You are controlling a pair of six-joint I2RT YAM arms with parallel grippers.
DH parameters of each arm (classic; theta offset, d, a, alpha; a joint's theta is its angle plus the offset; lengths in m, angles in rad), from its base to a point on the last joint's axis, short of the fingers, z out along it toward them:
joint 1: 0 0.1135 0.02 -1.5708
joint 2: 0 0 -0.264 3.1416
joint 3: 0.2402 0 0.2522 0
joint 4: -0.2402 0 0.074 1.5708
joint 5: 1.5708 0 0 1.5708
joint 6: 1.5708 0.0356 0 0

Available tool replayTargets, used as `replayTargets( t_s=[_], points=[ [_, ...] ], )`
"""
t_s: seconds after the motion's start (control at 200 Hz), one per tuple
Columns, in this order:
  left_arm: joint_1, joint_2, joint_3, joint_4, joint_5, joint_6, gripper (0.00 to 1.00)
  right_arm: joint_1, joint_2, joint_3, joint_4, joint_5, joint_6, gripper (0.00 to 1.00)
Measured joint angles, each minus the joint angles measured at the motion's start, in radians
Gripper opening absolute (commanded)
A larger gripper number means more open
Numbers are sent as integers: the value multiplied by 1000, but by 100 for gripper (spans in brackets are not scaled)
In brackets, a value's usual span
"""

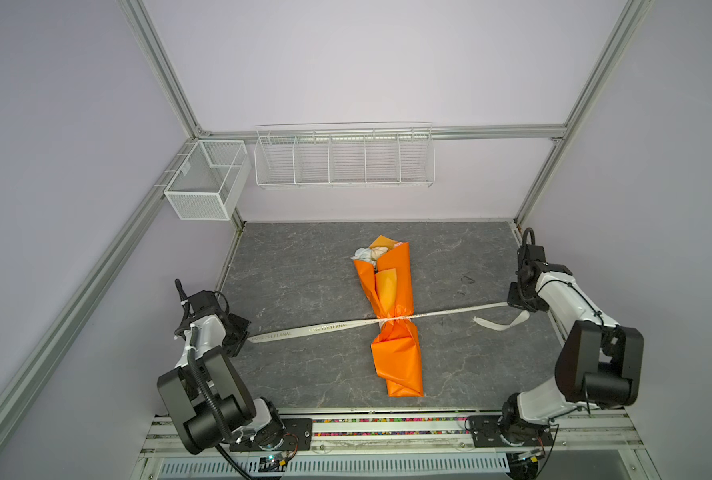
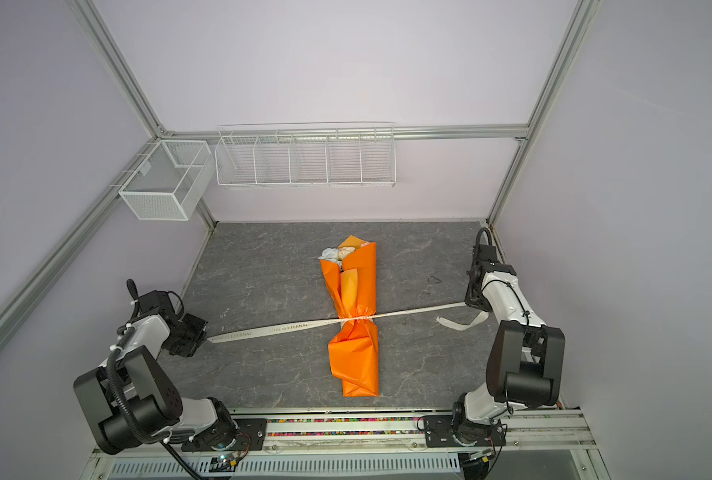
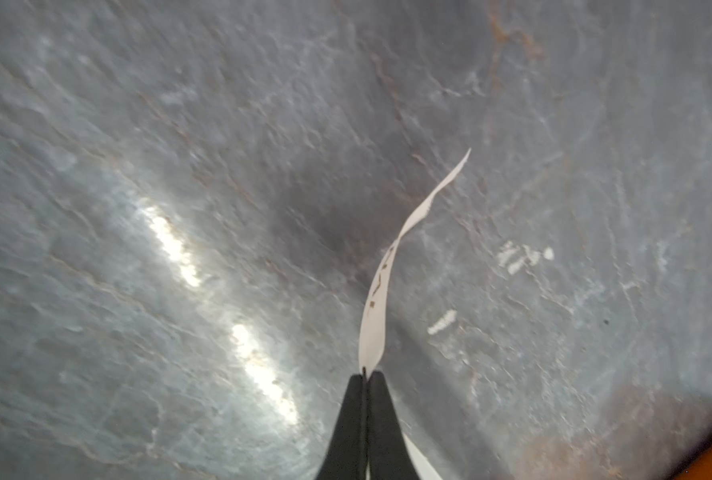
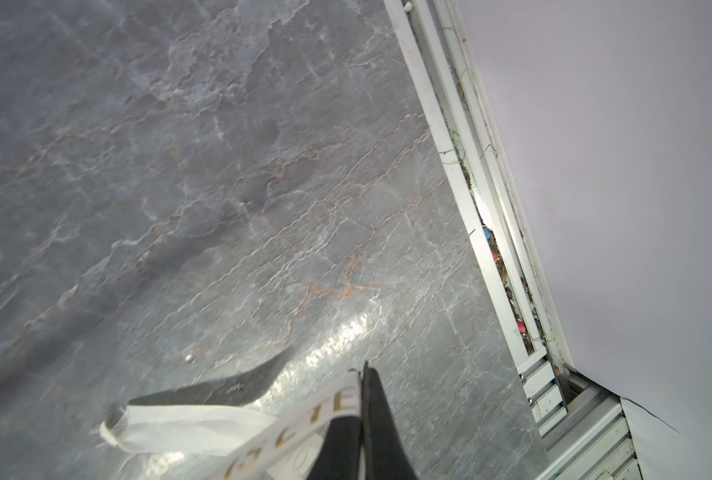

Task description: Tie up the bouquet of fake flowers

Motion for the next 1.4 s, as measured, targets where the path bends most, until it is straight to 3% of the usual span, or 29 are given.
replayTargets(
  t_s=[0.38,0.53,0.58,0.635,0.695,0.855,0.995,1.225,1.4],
  points=[
    [138,45,47,-2,-102,6,0,-171,39,108,68,122,0,7],
    [133,51,47,31,-39,35,0,-172,103,148,75,99,-7,7],
    [97,50,48,55,5,45,17,-152,109,148,72,90,-8,7],
    [16,49,51,73,35,53,28,-127,109,148,72,81,-12,7],
    [-140,43,67,80,44,61,40,-101,109,148,71,76,-15,7],
    [-630,-26,93,187,46,134,49,-80,106,143,66,58,-18,7],
    [-938,-40,97,327,80,261,53,-80,100,142,63,41,-19,7],
    [-1261,164,184,404,119,487,60,-79,88,141,61,14,-19,7],
    [-1394,348,317,380,70,608,64,-79,80,141,61,-3,-19,7]
  ],
)
